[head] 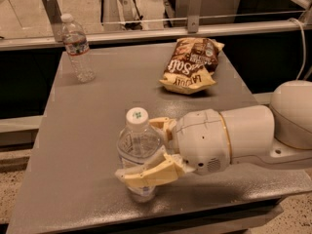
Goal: Move blue plastic bottle near brown chip bag
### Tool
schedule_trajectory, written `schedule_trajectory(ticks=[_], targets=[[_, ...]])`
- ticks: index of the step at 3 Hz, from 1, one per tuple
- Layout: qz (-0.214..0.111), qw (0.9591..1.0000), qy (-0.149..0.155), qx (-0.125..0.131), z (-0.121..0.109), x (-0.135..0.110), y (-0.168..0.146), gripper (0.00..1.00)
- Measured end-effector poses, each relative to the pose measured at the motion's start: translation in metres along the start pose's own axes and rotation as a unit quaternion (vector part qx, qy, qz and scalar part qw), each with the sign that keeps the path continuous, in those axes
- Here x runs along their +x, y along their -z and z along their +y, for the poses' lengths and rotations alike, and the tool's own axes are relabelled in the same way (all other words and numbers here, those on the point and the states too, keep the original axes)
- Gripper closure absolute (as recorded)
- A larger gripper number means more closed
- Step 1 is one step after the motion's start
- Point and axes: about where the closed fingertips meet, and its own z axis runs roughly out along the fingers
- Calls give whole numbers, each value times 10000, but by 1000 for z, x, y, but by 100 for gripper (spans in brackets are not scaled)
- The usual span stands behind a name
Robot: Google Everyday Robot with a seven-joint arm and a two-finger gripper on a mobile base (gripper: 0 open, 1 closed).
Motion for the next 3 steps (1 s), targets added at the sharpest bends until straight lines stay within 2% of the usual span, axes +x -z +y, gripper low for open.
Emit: schedule_trajectory(ticks=[1,2,3], targets=[[117,9989,286,347,-21,-16,38,100],[119,9989,285,340,-20,-15,37,100],[94,9981,365,490,-26,-17,44,100]])
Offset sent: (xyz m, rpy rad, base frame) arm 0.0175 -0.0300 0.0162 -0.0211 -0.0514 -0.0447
